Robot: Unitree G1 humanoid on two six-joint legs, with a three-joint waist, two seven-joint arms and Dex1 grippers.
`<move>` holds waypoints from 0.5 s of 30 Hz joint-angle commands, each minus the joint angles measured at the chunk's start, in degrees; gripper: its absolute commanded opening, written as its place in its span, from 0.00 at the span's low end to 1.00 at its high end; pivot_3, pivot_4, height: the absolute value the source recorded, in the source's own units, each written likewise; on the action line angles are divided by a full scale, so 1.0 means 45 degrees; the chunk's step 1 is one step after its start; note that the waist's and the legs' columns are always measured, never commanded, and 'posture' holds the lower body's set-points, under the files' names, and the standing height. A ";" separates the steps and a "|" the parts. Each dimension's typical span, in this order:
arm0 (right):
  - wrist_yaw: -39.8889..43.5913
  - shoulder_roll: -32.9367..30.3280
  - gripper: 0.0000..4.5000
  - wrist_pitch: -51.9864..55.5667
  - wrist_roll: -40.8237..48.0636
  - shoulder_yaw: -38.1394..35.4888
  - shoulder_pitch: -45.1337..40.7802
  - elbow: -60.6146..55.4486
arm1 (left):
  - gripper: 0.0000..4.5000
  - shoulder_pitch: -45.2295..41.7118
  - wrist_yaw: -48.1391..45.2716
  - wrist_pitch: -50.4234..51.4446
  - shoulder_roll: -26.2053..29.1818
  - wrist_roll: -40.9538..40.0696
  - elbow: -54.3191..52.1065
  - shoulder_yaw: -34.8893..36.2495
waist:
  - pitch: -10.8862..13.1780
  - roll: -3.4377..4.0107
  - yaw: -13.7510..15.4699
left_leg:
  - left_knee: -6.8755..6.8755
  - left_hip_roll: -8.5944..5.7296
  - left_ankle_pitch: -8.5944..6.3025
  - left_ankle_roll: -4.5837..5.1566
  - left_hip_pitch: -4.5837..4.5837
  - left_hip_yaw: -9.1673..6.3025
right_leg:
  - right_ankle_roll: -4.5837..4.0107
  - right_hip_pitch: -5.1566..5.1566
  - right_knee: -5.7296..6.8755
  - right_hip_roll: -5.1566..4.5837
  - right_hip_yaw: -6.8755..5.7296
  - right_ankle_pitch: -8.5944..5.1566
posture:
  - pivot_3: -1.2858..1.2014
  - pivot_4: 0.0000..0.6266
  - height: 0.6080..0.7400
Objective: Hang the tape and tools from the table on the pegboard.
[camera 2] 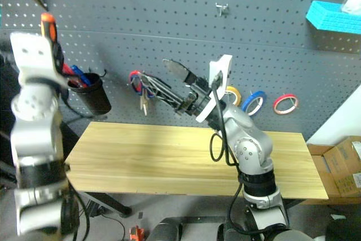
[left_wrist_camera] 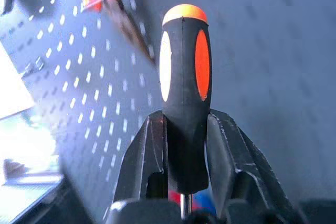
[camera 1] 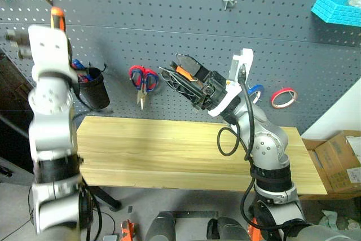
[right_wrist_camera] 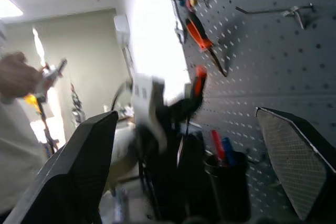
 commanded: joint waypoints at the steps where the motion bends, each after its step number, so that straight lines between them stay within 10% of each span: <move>1: 0.0076 0.0095 1.00 -0.0654 -0.0217 -0.0058 -0.0456 0.0050 | 0.15 -0.1284 -0.0274 -0.1077 -0.0216 -0.0664 0.2227 0.0090 | -0.0015 0.0016 -0.0007 | -0.0001 -0.0004 -0.0006 -0.0002 -0.0001 0.0008 | 0.0006 0.0000 0.0003 -0.0005 0.0013 -0.0004 | 0.62 0.00 1.00; 15: -0.0697 -0.0066 1.00 -0.0738 -0.0530 -0.0180 -0.0005 -0.0529 | 0.15 -0.3500 -0.0766 -0.4617 -0.0093 -0.1060 0.8994 -0.0133 | -0.0028 -0.0001 -0.0211 | 0.0017 0.0001 -0.0008 -0.0001 0.0011 0.0013 | 0.0012 0.0004 0.0040 0.0002 0.0019 -0.0001 | 0.59 0.00 1.00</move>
